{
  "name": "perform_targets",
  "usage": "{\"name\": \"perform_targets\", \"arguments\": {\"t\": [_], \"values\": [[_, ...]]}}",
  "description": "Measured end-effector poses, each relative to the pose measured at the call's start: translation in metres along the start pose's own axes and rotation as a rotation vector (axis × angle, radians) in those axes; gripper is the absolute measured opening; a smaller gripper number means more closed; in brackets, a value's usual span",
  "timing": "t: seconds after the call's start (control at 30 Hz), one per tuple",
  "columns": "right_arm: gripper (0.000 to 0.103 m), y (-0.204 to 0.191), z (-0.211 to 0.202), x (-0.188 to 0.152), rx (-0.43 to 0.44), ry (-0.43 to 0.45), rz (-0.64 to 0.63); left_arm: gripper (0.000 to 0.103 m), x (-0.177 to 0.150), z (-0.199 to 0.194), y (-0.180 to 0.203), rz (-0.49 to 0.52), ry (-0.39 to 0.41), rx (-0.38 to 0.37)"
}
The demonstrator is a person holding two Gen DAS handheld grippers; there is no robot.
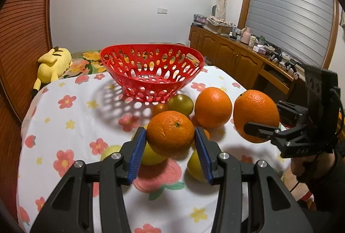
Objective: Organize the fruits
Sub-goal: 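Carry the tangerine and large orange over the red basket with both tools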
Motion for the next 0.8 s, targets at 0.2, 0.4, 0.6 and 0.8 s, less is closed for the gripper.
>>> {"name": "perform_targets", "arguments": {"t": [0.2,0.4,0.6,0.8], "values": [[0.082,0.005,-0.007,0.022,0.005,0.017,-0.026,0.045,0.02,0.005,-0.006,0.012,0.016,0.01],[0.082,0.015,-0.008,0.05,0.005,0.034,-0.057,0.045,0.046,0.022,-0.016,0.027,0.018,0.029],[0.082,0.027,-0.002,0.08,0.005,0.048,-0.085,0.045,0.072,0.045,-0.022,0.036,0.009,0.033],[0.082,0.035,0.017,0.111,0.021,0.041,-0.115,0.045,0.09,0.075,-0.029,0.043,-0.032,0.039]]}}
Point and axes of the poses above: each gripper's, at about its wrist camera, not at the fingertips, and z roughly the way its jaws point, y to its right, x to its top, the point moved 2 cm from there along z, roughly the way its jaws point, and after that the axes turned 2 degrees about z, right-handed, at the moved point
